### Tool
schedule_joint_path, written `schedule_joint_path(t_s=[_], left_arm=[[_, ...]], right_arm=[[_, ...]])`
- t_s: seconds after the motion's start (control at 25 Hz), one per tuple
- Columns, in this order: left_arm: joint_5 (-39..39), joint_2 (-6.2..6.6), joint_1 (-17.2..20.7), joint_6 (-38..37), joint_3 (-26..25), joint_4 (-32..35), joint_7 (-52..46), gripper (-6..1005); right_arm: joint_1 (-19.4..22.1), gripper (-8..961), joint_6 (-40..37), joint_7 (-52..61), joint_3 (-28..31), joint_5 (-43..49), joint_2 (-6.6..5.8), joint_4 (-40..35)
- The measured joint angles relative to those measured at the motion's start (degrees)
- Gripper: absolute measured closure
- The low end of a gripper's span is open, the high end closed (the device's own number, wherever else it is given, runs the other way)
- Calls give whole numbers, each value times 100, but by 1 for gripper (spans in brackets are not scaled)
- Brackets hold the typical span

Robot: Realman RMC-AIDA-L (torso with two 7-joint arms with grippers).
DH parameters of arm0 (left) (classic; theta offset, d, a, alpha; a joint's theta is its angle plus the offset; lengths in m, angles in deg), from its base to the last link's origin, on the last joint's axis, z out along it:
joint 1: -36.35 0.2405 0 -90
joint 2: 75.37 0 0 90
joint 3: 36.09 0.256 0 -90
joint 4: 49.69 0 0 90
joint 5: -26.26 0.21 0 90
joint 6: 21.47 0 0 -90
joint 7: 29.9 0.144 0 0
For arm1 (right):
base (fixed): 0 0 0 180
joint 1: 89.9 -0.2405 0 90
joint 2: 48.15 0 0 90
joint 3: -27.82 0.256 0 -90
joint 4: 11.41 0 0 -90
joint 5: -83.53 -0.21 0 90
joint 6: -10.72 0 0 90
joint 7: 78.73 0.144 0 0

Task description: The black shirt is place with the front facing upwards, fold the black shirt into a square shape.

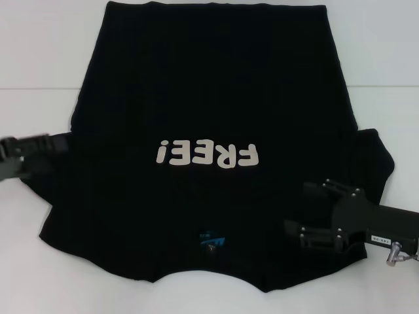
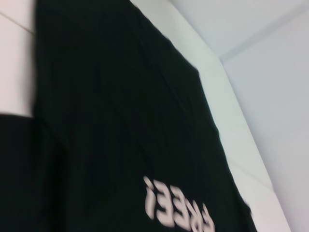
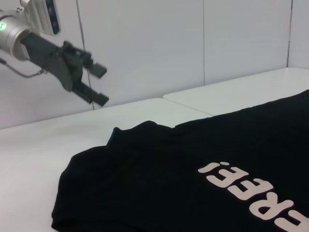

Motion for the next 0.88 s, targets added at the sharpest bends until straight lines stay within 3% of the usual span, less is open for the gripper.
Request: schedule_joint_path(t_s=[0.44, 0.88], left_arm=[[1333, 70, -241, 1378, -89, -268, -1266, 128], [1544, -11, -500, 2381, -78, -736, -1255, 128]], right_arm=[[24, 8, -26, 19, 31, 0, -1, 21], [40, 9, -43, 18, 32, 0, 4, 25]])
